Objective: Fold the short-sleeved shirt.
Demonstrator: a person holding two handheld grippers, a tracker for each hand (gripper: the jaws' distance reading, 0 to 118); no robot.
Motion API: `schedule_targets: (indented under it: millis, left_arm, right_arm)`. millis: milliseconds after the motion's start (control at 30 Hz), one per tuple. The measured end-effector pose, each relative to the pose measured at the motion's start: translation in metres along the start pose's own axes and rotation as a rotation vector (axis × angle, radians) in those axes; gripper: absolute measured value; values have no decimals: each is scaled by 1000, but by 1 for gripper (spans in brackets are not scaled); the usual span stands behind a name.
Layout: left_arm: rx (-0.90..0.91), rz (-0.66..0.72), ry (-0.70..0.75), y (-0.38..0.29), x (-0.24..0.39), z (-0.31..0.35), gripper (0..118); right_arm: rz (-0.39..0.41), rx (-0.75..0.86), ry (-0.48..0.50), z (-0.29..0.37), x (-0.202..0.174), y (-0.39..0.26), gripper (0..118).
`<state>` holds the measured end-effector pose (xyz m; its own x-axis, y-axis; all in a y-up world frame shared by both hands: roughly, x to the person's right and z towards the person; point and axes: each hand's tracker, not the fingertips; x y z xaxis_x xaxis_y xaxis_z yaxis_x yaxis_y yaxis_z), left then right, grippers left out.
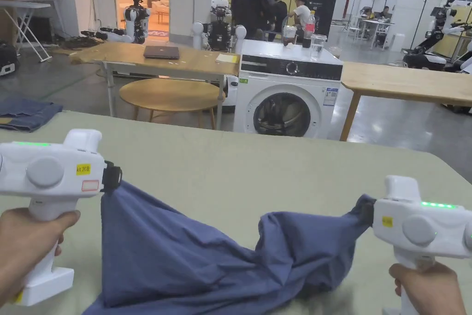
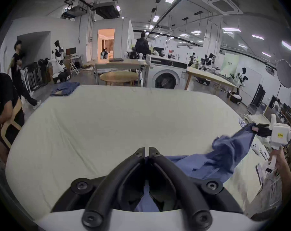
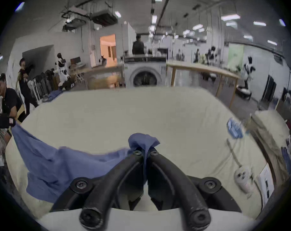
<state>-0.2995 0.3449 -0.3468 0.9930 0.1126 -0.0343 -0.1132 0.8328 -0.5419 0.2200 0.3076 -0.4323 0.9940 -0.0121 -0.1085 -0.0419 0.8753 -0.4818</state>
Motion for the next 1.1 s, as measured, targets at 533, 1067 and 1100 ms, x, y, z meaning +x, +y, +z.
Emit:
schedule_targets:
  millis: [533,1067,1100]
  left_arm:
    - [165,42,206,125,-80,64,0]
    - [226,27,284,207,-117,30,0]
    - [238,28,283,211,-116,30,0]
  right_arm:
    - [21,259,-129,58,16,146,1]
    - [55,312,-171,8,7,231,1]
    - [54,316,-173,6,6,237,1]
